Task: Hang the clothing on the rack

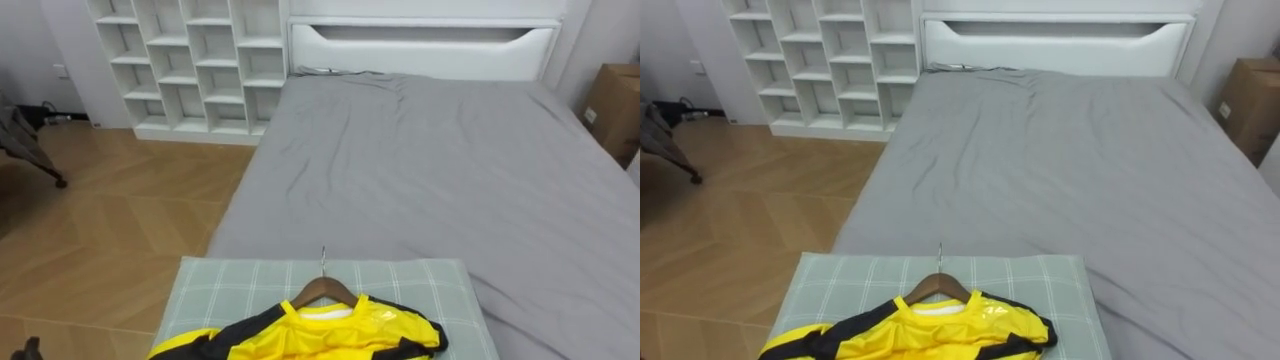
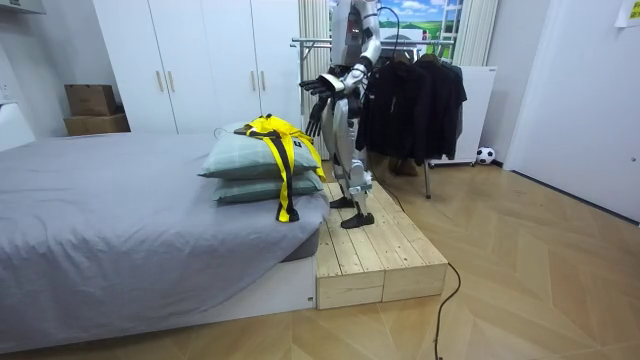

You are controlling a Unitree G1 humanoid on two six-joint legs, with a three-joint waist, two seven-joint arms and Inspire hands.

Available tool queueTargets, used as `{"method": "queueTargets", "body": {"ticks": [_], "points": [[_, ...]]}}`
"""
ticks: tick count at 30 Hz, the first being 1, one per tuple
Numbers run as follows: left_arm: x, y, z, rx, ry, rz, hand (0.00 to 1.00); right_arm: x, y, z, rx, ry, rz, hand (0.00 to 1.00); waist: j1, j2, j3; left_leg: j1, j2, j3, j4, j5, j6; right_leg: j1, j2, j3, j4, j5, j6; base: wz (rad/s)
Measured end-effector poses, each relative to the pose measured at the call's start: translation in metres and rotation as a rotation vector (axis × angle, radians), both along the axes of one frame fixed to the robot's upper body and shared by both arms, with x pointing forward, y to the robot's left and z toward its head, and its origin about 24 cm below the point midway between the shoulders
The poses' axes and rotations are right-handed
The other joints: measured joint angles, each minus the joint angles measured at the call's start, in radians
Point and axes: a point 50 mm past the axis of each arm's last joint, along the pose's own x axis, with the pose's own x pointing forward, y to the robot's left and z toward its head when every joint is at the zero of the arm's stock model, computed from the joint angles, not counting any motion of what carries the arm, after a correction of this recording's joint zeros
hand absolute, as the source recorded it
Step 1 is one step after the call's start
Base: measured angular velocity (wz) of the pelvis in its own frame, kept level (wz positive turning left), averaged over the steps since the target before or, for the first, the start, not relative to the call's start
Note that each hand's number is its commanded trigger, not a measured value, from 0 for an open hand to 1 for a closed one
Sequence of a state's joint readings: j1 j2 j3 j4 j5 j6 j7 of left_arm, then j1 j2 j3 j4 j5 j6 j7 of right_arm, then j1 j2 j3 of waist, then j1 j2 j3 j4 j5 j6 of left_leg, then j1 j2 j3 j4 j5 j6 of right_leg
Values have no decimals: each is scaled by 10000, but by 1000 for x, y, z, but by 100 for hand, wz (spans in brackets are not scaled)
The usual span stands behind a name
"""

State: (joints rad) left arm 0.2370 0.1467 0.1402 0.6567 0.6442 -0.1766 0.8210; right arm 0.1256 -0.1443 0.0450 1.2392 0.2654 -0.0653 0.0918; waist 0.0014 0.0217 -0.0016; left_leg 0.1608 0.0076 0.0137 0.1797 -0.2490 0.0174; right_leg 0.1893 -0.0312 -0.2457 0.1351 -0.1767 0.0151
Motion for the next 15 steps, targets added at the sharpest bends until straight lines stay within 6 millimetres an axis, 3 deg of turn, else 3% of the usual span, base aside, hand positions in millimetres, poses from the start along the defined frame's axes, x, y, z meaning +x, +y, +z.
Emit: {"method": "queueTargets", "body": {"ticks": [10, 15], "points": [[17, -22, 2, 1130, 437, -2227, 0, 2, -7, 2, -192, -43, 0, 0, -369, 31, -37, 24, 2, 10, 4, 0, 0, 11, -6, -15, 4, 0, 0, 0], [21, -26, 4, 1268, 392, -2480, 0, 3, -7, 2, -217, -59, 117, 0, -480, 29, -40, 26, 5, 13, 16, 0, 0, 9, -5, -6, 6, 0, 0, 0]]}}
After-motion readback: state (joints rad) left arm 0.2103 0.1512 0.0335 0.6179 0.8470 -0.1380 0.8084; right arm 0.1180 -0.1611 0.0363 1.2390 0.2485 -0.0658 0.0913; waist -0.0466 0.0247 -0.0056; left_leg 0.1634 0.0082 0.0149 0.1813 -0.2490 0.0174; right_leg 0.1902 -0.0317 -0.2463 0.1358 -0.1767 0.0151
